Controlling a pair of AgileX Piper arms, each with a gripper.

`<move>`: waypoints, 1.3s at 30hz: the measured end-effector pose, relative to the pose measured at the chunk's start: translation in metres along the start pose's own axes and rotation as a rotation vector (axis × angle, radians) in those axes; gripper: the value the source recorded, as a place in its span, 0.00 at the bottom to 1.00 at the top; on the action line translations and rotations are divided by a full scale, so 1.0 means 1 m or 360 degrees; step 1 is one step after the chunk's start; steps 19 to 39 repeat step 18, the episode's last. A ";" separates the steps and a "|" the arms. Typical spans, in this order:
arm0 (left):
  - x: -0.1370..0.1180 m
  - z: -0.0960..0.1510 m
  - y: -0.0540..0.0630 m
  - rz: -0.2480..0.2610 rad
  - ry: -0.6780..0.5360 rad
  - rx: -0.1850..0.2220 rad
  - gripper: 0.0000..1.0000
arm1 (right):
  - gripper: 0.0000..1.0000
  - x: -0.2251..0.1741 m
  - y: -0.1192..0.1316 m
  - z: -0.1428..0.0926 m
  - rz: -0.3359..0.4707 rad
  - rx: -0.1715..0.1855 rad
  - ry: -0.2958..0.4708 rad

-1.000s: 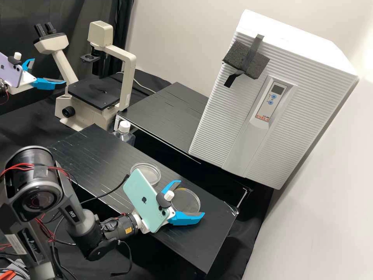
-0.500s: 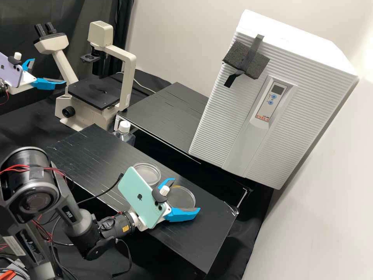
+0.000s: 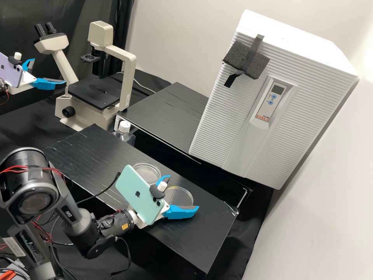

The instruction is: Open the petri dish lid.

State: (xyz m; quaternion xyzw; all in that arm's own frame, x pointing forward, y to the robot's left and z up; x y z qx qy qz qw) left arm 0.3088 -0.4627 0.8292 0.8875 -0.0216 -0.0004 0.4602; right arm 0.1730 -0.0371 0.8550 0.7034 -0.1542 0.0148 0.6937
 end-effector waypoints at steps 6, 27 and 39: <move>0.000 0.000 0.000 0.0000 0.0000 0.0000 1.00 | 1.00 -0.001 0.002 -0.003 0.0029 0.0006 0.0014; 0.000 0.000 0.000 0.0000 0.0000 0.0000 1.00 | 1.00 -0.014 0.015 -0.004 0.0189 0.0334 0.0010; 0.000 0.000 0.000 0.0000 0.0000 0.0000 1.00 | 1.00 -0.014 0.015 -0.004 0.0189 0.0334 0.0010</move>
